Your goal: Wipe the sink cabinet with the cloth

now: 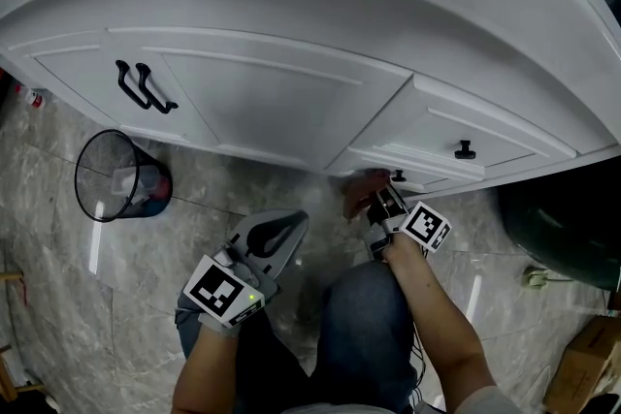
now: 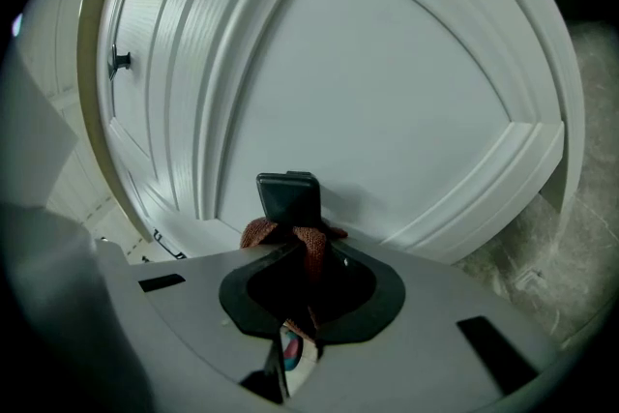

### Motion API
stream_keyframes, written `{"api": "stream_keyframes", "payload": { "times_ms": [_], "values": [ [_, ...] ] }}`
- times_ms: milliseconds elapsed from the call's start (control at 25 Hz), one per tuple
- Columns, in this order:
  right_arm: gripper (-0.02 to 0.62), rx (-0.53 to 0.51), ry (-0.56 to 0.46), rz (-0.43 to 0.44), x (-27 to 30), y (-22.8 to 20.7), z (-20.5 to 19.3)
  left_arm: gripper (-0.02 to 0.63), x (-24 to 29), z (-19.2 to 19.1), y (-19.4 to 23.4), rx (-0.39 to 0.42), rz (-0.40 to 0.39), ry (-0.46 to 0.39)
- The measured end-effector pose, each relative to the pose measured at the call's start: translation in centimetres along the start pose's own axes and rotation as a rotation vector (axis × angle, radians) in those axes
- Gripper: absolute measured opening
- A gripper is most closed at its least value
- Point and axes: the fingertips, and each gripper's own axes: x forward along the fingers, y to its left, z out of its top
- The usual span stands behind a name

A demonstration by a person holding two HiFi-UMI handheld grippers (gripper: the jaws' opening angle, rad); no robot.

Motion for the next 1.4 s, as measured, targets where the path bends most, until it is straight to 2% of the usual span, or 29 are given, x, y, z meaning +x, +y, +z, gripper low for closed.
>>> {"api": "stream_keyframes", "payload": {
  "times_ms": [160, 360, 480, 600, 840, 920, 1120, 1200, 1280, 1400],
  "values": [
    [0.046, -0.028, -0.003, 0.086, 0.2, 2.0, 0.5, 0.012, 0.2, 0.0, -0.3, 0.002, -0.009, -0.001],
    [0.046, -0.114, 0.004, 0.264, 0.3, 7.4, 1.0, 0.012, 0.6, -0.1, -0.4, 0.006, -0.012, 0.002],
    [0.046, -0.196, 0.007, 0.28, -0.2, 8.7, 1.4, 0.012, 0.7, -0.2, -0.3, 0.009, -0.003, 0.01],
    [0.046, -0.172, 0.014, 0.306, -0.8, 8.5, 1.8, 0.012, 0.8, -0.2, 0.0, -0.001, 0.013, 0.007],
    [0.046, -0.084, 0.12, 0.468, -1.0, 10.1, 1.2, 0.012, 2.2, -0.2, -0.1, -0.013, 0.016, -0.001],
    [0.046, -0.186, 0.159, 0.504, -1.3, 10.7, 0.4, 0.012, 2.6, -0.1, 0.1, -0.021, 0.03, -0.008],
    [0.047, -0.682, 0.258, 0.589, -1.7, 10.1, -3.3, 0.012, 3.0, 0.2, 1.2, -0.051, 0.105, -0.03],
    [0.046, -0.767, 0.329, 0.614, -1.4, 8.8, -5.7, 0.012, 2.9, 0.1, 1.3, -0.046, 0.133, -0.025],
    [0.047, -0.702, 0.388, 0.597, -0.6, 7.1, -7.5, 0.011, 2.8, 0.1, 1.0, -0.039, 0.151, -0.016],
    [0.046, -0.442, 0.407, 0.537, 1.0, 4.6, -8.6, 0.012, 2.8, 0.3, 0.2, -0.013, 0.163, -0.001]
  ]
}}
